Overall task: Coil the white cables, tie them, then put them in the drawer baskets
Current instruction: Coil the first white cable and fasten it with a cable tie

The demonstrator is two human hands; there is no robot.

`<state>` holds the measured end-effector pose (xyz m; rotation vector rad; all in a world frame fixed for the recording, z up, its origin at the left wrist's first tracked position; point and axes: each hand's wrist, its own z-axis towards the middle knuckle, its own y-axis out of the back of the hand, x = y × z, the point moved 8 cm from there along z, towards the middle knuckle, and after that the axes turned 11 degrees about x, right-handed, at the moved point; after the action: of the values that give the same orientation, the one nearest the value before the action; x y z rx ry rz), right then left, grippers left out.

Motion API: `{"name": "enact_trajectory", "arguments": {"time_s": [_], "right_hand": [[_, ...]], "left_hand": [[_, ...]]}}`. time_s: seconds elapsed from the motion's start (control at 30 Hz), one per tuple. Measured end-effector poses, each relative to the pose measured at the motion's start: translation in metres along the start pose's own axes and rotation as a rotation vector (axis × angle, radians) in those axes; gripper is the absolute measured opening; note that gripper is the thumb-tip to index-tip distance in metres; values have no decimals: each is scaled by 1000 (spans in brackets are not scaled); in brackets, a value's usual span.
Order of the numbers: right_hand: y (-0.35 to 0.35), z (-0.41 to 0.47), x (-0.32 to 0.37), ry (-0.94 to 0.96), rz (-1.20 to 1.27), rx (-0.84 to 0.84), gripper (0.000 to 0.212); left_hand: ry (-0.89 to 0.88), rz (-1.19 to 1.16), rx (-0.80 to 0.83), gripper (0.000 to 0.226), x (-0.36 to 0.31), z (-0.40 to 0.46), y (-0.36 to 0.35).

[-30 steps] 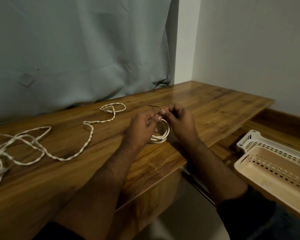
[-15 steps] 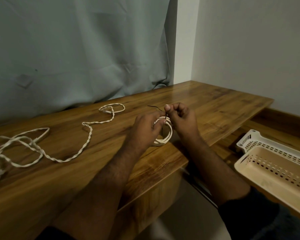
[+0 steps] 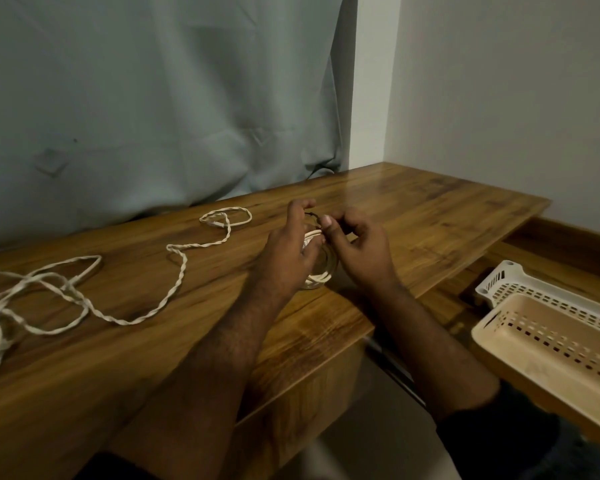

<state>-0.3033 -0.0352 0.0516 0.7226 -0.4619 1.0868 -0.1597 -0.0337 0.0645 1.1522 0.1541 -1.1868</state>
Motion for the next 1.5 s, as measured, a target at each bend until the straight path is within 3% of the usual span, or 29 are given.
{"name": "enact_trajectory", "arguments": {"time_s": [0.1,0.33,0.67,0.93,1.1,1.5], "right_hand": [[-2,0,3,6,-12,12,14],[-2,0,-1,-27,239,30,15],[-7,-2,-16,-142,495,83,22],[-11,-1,-21,-169,412,118,3],[-13,1,-13,-116,281,136,9],[-11,1,-22,-163,336,115,16]], "left_hand": [[-36,88,22,50,-6,-1,1],[-106,326,85,54,-16,-1,0],[14,105,45,59,-1,1,5],[48,90,62,66,2,1,4],[5,109,32,68,2,3,6],[44,24,20,68,10,4,5]]}}
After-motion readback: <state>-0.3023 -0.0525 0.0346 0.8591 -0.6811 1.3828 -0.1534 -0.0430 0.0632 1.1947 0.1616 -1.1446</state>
